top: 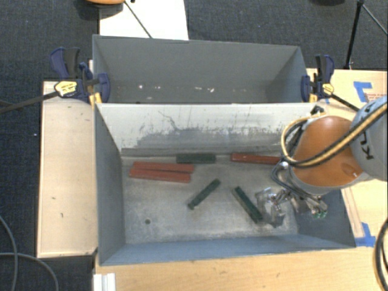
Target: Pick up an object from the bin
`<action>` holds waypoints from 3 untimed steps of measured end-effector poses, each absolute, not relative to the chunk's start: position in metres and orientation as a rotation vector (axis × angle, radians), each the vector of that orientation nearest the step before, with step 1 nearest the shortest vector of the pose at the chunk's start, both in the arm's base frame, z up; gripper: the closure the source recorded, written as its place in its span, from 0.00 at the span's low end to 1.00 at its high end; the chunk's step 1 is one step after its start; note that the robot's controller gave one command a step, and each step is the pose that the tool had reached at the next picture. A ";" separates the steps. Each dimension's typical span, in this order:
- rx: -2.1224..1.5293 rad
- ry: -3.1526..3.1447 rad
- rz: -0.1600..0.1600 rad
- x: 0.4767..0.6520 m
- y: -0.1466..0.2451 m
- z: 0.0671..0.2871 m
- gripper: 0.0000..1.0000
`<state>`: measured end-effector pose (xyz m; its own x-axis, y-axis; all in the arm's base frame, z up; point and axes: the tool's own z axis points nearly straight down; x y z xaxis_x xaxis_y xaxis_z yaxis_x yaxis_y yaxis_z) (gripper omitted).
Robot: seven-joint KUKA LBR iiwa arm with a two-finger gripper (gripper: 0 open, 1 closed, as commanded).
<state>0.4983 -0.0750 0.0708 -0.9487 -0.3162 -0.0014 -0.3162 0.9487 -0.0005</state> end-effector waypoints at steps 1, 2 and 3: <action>-0.506 3.098 0.000 0.499 -0.075 0.071 0.00; -0.508 3.098 0.000 0.499 -0.075 0.071 0.00; -0.977 2.983 0.001 0.494 -0.005 0.085 1.00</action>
Offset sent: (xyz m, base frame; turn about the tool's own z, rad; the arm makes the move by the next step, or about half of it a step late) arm 0.0000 0.0000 0.0000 0.0000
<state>0.4944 -0.0048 0.0855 -0.8063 -0.5915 -0.0026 -0.5915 0.8063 -0.0001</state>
